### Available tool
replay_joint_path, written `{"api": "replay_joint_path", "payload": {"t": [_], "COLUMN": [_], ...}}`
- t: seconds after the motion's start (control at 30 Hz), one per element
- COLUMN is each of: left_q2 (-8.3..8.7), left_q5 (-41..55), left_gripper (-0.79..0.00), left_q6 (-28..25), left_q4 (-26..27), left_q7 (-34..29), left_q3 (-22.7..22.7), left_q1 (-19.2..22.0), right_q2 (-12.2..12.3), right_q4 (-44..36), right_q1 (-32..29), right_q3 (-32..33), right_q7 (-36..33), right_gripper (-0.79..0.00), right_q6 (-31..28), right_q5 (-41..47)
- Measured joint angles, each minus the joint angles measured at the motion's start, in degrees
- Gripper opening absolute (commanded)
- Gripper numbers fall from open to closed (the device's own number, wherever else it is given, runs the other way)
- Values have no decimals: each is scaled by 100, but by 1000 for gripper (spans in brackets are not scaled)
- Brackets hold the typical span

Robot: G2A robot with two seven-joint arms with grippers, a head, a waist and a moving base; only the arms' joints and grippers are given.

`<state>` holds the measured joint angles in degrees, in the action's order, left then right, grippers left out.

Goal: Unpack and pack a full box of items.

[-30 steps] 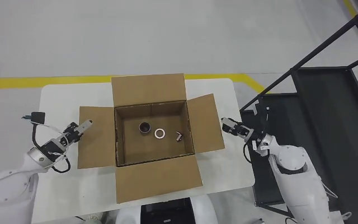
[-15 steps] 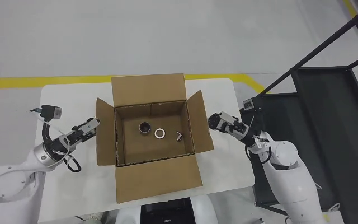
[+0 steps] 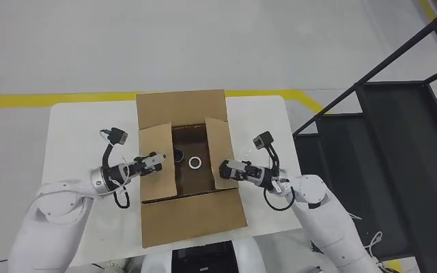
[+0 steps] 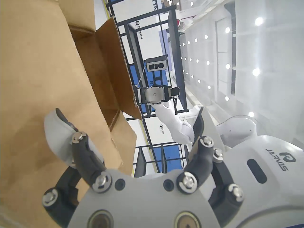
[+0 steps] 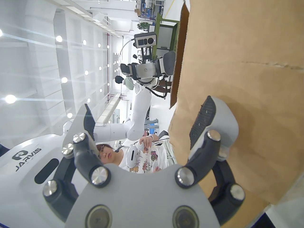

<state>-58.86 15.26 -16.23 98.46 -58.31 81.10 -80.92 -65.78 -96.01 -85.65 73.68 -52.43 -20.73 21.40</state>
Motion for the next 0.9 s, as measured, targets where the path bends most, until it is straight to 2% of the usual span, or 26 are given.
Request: {"api": "replay_joint_path", "payload": {"t": [0.33, 0.63, 0.9], "left_q2": [27, 76, 115], "left_q5": [-761, -882, -786], "left_gripper": [0, 0, 0], "left_q6": [-138, -252, -266], "left_q4": [-173, 40, 190], "left_q7": [38, 98, 123], "left_q3": [-214, -95, 40], "left_q1": [86, -62, -198], "right_q2": [53, 90, 105], "right_q4": [-159, -267, -371], "right_q1": [117, 167, 149], "right_q3": [-202, -317, -430], "right_q7": [-40, 119, 253], "right_gripper": [0, 0, 0], "right_q6": [278, 483, 616], "right_q5": [-1186, -1855, -2054]}}
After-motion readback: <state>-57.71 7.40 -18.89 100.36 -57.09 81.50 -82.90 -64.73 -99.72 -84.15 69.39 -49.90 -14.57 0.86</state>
